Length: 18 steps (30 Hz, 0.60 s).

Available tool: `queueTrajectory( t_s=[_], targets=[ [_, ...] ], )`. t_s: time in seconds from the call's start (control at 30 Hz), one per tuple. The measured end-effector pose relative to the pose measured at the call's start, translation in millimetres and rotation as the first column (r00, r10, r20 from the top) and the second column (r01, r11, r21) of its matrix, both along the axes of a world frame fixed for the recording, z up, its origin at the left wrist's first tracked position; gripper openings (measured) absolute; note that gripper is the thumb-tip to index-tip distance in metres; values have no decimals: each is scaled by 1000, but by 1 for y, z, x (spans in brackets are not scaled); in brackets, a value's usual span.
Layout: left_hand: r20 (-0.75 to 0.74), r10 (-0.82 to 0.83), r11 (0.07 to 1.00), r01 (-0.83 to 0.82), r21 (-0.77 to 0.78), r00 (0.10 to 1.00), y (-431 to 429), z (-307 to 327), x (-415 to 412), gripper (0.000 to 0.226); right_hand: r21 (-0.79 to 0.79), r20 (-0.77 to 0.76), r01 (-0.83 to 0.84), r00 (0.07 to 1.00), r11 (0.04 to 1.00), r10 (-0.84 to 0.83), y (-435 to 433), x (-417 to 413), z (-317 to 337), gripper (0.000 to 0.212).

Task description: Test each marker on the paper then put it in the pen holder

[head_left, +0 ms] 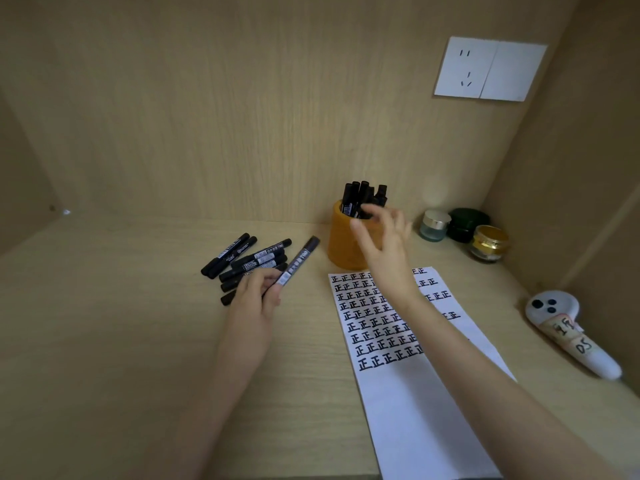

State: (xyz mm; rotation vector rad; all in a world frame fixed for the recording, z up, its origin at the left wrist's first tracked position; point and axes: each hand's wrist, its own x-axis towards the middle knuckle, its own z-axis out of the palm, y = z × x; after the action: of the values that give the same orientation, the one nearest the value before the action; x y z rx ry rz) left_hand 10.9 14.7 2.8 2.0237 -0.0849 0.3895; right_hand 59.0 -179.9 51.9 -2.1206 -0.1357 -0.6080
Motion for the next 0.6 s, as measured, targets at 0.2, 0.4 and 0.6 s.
queueTrajectory(
  t_s=[0.2,0.4,0.6],
  targets=[
    [-45,-254,967,255,22,966,-27,8,-22,22,441,-229,-293,877,848,422,15,-46,-9,34],
    [-51,-318,946,320,49,947,-41,5,-36,18,537,-200,-310,857,784,476,10,-65,-11,14],
    [-66,-371,928,373,13,926,-50,6,-45,21,516,-184,-350,846,782,500,2,-79,-18,19]
  ],
)
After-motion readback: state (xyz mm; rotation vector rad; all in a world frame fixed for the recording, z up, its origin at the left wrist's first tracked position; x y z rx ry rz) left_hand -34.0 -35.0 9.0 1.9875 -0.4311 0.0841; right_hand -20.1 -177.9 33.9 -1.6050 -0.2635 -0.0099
